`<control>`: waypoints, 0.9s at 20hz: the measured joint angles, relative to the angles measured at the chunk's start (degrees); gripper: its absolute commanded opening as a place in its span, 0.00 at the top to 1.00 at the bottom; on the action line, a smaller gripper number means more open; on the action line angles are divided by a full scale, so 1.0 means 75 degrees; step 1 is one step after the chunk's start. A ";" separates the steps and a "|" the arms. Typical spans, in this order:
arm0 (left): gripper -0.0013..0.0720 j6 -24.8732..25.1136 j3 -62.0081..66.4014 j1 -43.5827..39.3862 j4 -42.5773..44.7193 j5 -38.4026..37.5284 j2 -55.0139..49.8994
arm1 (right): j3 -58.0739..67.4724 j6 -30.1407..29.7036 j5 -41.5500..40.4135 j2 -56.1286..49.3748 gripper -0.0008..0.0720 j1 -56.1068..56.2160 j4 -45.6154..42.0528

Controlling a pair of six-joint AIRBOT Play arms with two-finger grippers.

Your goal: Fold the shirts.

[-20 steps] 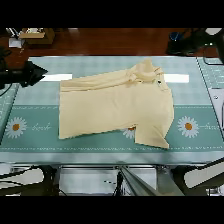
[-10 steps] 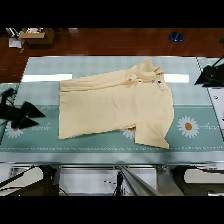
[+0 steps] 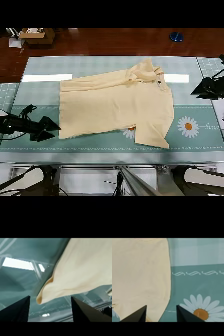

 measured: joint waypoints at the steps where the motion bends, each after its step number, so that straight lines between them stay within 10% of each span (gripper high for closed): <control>1: 0.17 -0.0064 -0.0032 -0.0224 -0.0251 0.0189 -0.0061 | -0.0017 -0.0006 -0.0029 0.0015 0.36 -0.0009 0.0000; 4: 0.23 -0.0303 -0.0085 -0.1078 -0.0796 0.0577 -0.0347 | -0.0055 -0.0026 -0.0090 0.0076 0.36 -0.0023 0.0052; 6: 0.89 -0.0347 -0.0099 -0.1647 -0.0842 0.0912 -0.0632 | -0.0064 -0.0029 -0.0128 0.0149 0.36 -0.0023 0.0050; 18: 0.95 0.0373 -0.0102 -0.2055 -0.0895 0.0787 -0.0982 | -0.2017 -0.0405 -0.0198 0.0428 0.36 -0.1510 0.0545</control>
